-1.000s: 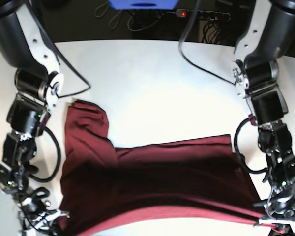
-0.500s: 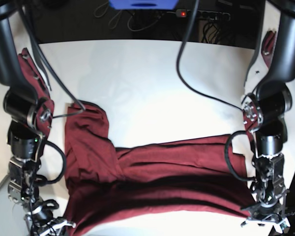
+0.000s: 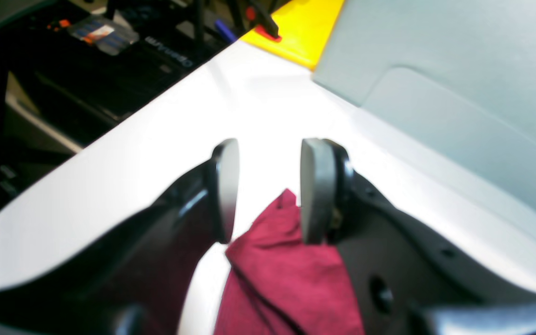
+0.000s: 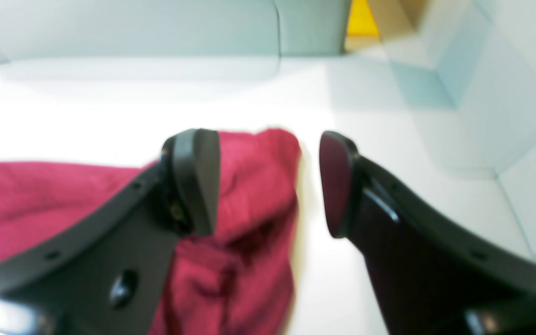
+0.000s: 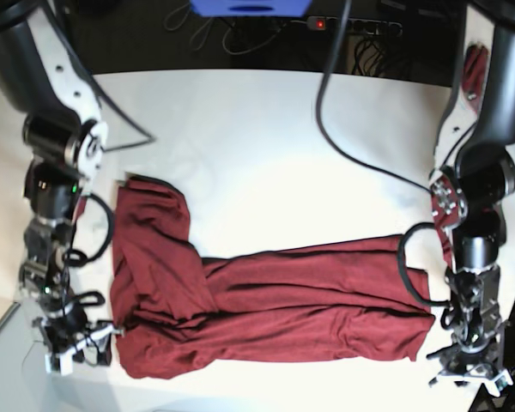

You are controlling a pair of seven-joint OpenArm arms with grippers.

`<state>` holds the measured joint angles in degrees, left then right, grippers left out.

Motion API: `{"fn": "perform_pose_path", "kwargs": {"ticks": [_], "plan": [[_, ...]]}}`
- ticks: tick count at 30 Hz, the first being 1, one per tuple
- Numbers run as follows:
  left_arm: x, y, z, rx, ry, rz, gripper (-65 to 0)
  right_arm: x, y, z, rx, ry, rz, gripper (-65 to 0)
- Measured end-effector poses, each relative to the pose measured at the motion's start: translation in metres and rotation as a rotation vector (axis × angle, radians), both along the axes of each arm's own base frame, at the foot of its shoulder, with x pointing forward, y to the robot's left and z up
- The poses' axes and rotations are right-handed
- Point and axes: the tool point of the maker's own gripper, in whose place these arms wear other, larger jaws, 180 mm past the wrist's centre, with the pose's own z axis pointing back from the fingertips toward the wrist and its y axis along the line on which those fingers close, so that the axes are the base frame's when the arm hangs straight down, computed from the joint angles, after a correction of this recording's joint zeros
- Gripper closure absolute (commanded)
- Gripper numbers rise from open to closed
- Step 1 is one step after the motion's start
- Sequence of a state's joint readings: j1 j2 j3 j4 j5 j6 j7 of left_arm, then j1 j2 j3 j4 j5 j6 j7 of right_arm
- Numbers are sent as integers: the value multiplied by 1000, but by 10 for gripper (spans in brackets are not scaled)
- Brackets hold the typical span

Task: Layout the t-shirt on the table in an organized manner, then fold the t-shirt properly
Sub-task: 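Lay the shirt flat and open both grippers, raising them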

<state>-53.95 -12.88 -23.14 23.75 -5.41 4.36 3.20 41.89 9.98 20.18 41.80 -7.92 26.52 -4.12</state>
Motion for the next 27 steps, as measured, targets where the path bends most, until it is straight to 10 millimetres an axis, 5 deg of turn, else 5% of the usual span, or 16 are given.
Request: {"fn": "perform_pose_path", "kwargs": {"ticks": [5, 9, 15, 23, 27], "plan": [[-39, 4, -33, 28, 88, -9, -217, -34, 10, -11, -50, -37, 2, -343], [-87, -17, -66, 48, 153, -59, -217, -73, 32, -31, -58, -40, 15, -346], [-158, -17, -136, 67, 316, -61, -217, -133, 66, -87, -21, 72, 39, -347], [-171, -32, -155, 39, 335, -79, -217, -181, 99, -128, -32, 171, 132, -344], [-175, -32, -159, 36, 348, -79, -217, -183, 103, -143, -14, 213, 138, -344]]}}
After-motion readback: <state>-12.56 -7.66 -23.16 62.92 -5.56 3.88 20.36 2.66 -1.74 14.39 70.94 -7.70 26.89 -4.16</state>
